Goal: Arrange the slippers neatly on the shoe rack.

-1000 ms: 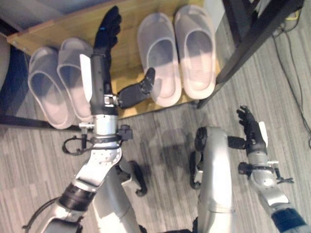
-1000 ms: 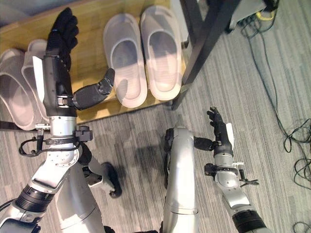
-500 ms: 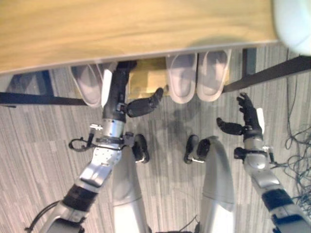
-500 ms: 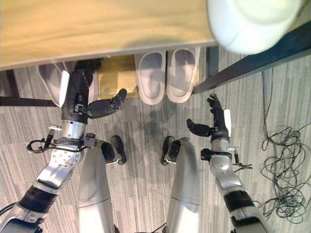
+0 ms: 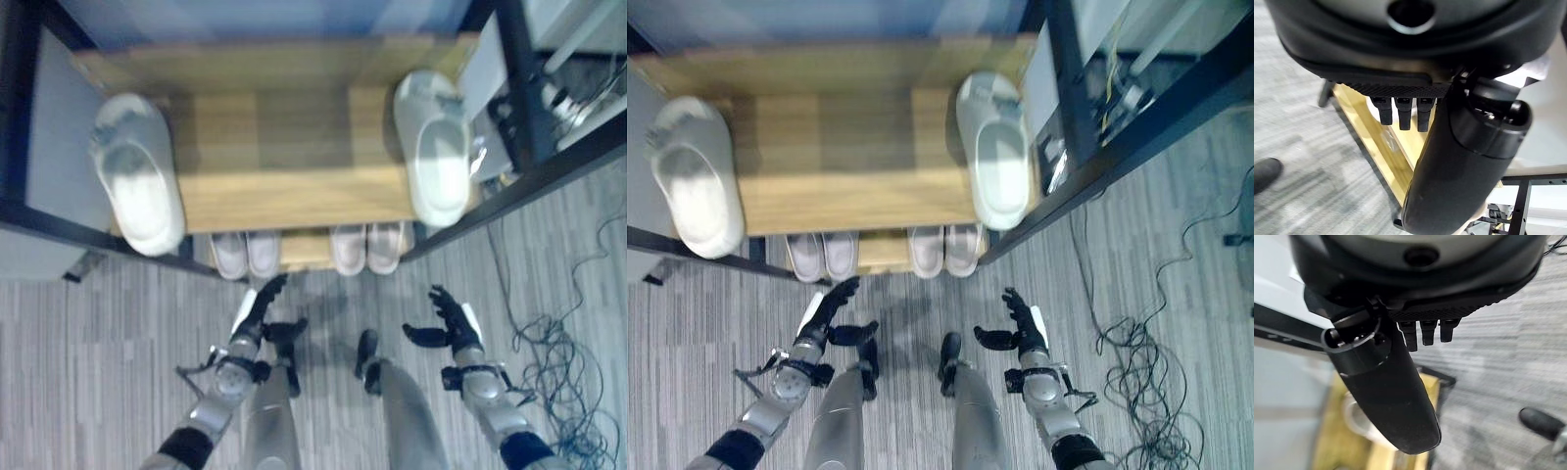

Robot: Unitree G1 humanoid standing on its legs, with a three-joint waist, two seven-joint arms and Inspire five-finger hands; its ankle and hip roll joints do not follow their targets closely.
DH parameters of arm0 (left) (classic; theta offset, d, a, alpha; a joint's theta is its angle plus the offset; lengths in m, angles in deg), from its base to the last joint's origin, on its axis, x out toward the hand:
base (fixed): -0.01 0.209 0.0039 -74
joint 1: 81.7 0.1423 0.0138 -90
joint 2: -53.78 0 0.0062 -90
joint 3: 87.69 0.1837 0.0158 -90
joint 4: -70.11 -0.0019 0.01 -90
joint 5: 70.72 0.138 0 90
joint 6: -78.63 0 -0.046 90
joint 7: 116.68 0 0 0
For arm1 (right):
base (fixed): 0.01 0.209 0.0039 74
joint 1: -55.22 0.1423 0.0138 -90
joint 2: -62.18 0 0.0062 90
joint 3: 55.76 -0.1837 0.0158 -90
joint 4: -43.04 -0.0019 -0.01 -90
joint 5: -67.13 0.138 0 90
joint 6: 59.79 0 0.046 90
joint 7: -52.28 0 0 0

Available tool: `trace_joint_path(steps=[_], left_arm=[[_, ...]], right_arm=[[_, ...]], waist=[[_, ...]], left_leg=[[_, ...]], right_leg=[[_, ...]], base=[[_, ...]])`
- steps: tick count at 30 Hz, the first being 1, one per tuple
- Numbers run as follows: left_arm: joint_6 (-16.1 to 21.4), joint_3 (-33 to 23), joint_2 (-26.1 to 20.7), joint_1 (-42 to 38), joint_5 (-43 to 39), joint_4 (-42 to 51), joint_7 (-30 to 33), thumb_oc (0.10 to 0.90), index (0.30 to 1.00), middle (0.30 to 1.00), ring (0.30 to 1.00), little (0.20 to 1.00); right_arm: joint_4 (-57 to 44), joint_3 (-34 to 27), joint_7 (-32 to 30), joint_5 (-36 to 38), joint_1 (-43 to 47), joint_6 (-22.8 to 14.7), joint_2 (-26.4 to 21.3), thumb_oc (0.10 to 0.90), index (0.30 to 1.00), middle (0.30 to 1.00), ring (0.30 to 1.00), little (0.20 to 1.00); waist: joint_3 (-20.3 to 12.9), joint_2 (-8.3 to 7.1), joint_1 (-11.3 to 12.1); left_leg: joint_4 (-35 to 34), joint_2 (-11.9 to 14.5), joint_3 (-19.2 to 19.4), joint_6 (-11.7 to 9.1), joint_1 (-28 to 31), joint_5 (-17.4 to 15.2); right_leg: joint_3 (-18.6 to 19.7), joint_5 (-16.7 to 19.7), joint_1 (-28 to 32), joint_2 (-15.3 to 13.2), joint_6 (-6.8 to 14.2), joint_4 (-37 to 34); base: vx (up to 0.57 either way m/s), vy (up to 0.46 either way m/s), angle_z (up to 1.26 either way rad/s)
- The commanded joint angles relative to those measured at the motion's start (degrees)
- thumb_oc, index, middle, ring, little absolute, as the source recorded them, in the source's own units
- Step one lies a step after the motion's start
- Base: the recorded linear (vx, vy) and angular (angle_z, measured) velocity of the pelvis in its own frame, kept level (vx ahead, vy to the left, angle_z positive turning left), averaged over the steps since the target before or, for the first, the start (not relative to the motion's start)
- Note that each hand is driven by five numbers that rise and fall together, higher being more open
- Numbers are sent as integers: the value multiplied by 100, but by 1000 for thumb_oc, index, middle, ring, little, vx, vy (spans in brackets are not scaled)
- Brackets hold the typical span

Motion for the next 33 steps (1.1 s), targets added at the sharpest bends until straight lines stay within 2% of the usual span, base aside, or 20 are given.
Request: trace_joint_path(steps=[1, 5, 12, 19, 23, 27, 29, 33], left_arm=[[291, 104, 80, 60, 458, -40, -28, 800, 900, 900, 900, 900], [274, 57, 193, 367, 717, -299, -80, 800, 900, 900, 900, 900], [199, -39, 604, 503, 746, -1064, -33, 800, 900, 900, 900, 900], [199, -26, 730, 441, 785, -1316, -50, 800, 900, 900, 900, 900], [194, -90, 788, 503, 761, -1432, -63, 800, 900, 900, 900, 900], [198, -99, 816, 564, 730, -1344, -75, 800, 900, 900, 900, 900], [208, -91, 862, 624, 719, -1374, -69, 800, 900, 900, 900, 900], [212, -52, 958, 668, 694, -1414, -15, 800, 900, 900, 900, 900]], right_arm=[[-551, 57, 240, -43, -207, -304, -140, 800, 900, 900, 900, 900], [-1124, 253, 552, -41, -518, -327, -45, 800, 900, 900, 900, 900], [-2367, 665, 927, -220, -735, -386, -121, 800, 900, 900, 900, 900], [-3431, 815, 1216, -38, -731, -434, -362, 800, 900, 900, 900, 900], [-4347, 684, 1305, 109, -732, -522, -624, 800, 900, 900, 900, 900], [-4703, 543, 1271, 97, -732, -573, -731, 800, 900, 900, 900, 900], [-4900, 413, 1127, -120, -712, -626, -775, 800, 900, 900, 900, 900], [-4920, 224, 567, -1053, -527, -697, -832, 800, 900, 900, 900, 900]], waist=[[-630, 102, -53], [-927, 103, -55], [-1370, 14, -58], [-1544, -28, -42], [-1601, -21, -44], [-1606, 12, -46], [-1613, 33, -57], [-1634, 68, -60]], left_leg=[[-1168, 109, -167, -273, 567, 630], [-1790, 85, 24, -349, 1329, 766], [-1910, 37, 156, -454, 1769, 725], [-1910, 46, 181, -490, 1845, 712], [-1910, 67, 197, -487, 1929, 709], [-1910, 69, 209, -475, 2008, 676], [-1910, 67, 224, -457, 2067, 648], [-1910, 59, 241, -410, 2159, 597]], right_leg=[[-144, -308, 706, 14, 421, -466], [-169, -220, 1442, 194, 455, -1077], [-139, -68, 2259, 349, 458, -1821], [-141, 17, 2484, 383, 479, -2123], [-122, -35, 2599, 399, 472, -2144], [-117, -64, 2668, 404, 461, -2155], [-116, -71, 2702, 396, 466, -2151], [-102, -74, 2734, 384, 478, -2154]], base=[[198, 52, -9], [169, 19, -6], [113, -8, 5], [33, -13, 3], [15, -13, 1], [0, 0, 0], [0, 0, 0], [0, 0, 0]])
